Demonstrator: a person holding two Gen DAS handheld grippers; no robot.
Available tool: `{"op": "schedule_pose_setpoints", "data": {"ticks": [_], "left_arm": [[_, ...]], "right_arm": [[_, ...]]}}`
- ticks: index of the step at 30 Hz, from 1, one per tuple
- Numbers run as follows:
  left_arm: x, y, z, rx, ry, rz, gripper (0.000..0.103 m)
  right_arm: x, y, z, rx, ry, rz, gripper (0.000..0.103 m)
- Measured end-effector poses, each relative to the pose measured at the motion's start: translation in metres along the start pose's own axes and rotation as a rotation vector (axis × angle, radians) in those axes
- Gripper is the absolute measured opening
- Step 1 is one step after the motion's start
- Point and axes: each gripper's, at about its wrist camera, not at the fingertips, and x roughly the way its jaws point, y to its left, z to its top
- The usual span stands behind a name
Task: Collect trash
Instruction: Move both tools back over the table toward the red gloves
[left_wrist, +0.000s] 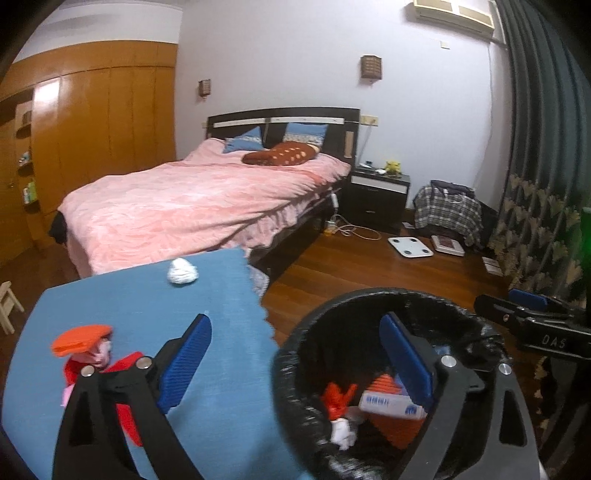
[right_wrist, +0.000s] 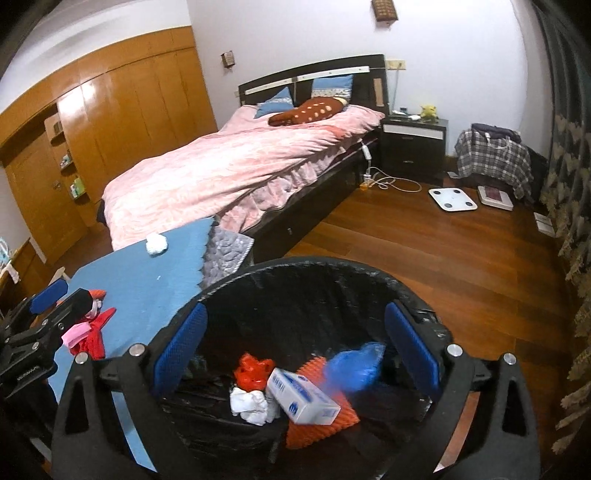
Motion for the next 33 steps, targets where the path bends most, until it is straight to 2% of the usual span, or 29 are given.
{"op": "schedule_pose_setpoints", "data": {"ticks": [13, 25, 33], "left_arm": [[-0.019, 0.067, -0.014, -0.05, -0.015, 0.141, 0.091], [-0.038, 0.154, -0.047, -0.133, 0.016, 0.306, 0.091], [-0.036, 0.192, -0.074, -0.189, 0.071, 0.346, 0.08]], "right_arm": [[0.027, 0.078, 0.008, -0.095, 0.018, 0.1, 0.094], [0.066, 0.168, -0.004, -0.187, 0.065, 0.213, 0.094], [0.089, 0.211, -0.021, -0.243, 0.096, 0.251, 0.094]]}}
